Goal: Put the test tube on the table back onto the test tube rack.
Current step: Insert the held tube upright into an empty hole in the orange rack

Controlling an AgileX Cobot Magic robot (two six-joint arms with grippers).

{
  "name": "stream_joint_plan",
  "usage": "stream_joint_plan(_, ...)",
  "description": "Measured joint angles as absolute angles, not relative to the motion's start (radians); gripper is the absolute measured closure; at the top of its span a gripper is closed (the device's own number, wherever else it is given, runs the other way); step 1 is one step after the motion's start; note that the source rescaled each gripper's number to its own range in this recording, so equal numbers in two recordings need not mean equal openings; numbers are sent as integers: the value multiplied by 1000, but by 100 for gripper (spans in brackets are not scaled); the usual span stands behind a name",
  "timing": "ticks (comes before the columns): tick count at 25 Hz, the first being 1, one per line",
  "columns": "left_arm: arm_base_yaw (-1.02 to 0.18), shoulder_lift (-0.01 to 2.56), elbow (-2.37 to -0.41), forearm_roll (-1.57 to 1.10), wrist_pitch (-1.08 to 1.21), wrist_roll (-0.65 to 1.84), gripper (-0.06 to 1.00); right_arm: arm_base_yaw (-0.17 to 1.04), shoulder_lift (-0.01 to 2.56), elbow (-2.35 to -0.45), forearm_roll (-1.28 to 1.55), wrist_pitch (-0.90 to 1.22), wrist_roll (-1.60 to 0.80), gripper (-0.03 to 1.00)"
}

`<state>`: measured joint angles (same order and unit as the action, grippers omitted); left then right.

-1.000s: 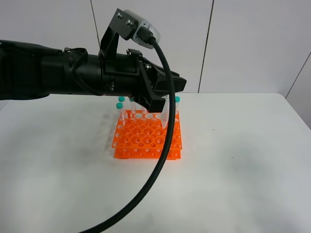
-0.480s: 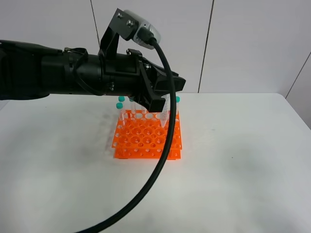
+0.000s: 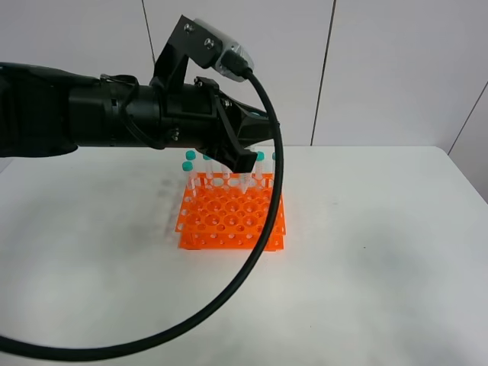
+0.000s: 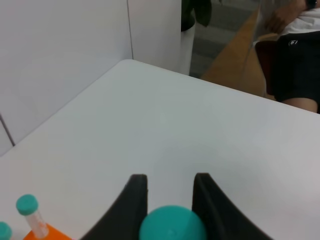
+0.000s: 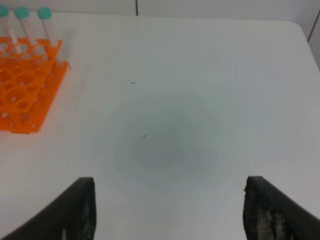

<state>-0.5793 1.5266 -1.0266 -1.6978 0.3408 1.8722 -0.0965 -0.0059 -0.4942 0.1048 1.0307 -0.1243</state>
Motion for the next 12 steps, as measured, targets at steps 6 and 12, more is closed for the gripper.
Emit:
stream_joint_plan(6, -579, 1527, -1050, -1373, 235, 1621, 94, -97, -6, -494, 105, 1031, -124, 21)
stream_joint_plan(12, -579, 1527, -1085, -973, 111, 1175, 94, -97, -6, -494, 105, 1031, -124, 21)
